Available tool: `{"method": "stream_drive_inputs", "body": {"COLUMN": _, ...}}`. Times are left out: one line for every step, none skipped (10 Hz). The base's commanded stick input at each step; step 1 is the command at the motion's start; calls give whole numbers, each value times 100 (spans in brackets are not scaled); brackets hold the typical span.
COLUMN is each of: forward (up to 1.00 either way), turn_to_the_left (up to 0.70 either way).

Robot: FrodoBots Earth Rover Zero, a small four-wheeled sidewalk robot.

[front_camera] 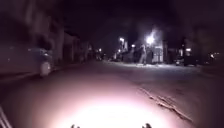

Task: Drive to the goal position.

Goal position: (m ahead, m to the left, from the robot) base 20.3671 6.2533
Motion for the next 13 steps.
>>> {"method": "stream_drive_inputs", "body": {"forward": 50, "turn_to_the_left": 0}}
{"method": "stream_drive_inputs", "body": {"forward": 50, "turn_to_the_left": 0}}
{"method": "stream_drive_inputs", "body": {"forward": 50, "turn_to_the_left": 0}}
{"method": "stream_drive_inputs", "body": {"forward": 50, "turn_to_the_left": 0}}
{"method": "stream_drive_inputs", "body": {"forward": 50, "turn_to_the_left": 0}}
{"method": "stream_drive_inputs", "body": {"forward": 50, "turn_to_the_left": 0}}
{"method": "stream_drive_inputs", "body": {"forward": 50, "turn_to_the_left": 0}}
{"method": "stream_drive_inputs", "body": {"forward": 50, "turn_to_the_left": 0}}
{"method": "stream_drive_inputs", "body": {"forward": 50, "turn_to_the_left": 0}}
{"method": "stream_drive_inputs", "body": {"forward": 50, "turn_to_the_left": 0}}
{"method": "stream_drive_inputs", "body": {"forward": 50, "turn_to_the_left": 0}}
{"method": "stream_drive_inputs", "body": {"forward": 50, "turn_to_the_left": 0}}
{"method": "stream_drive_inputs", "body": {"forward": 50, "turn_to_the_left": 1}}
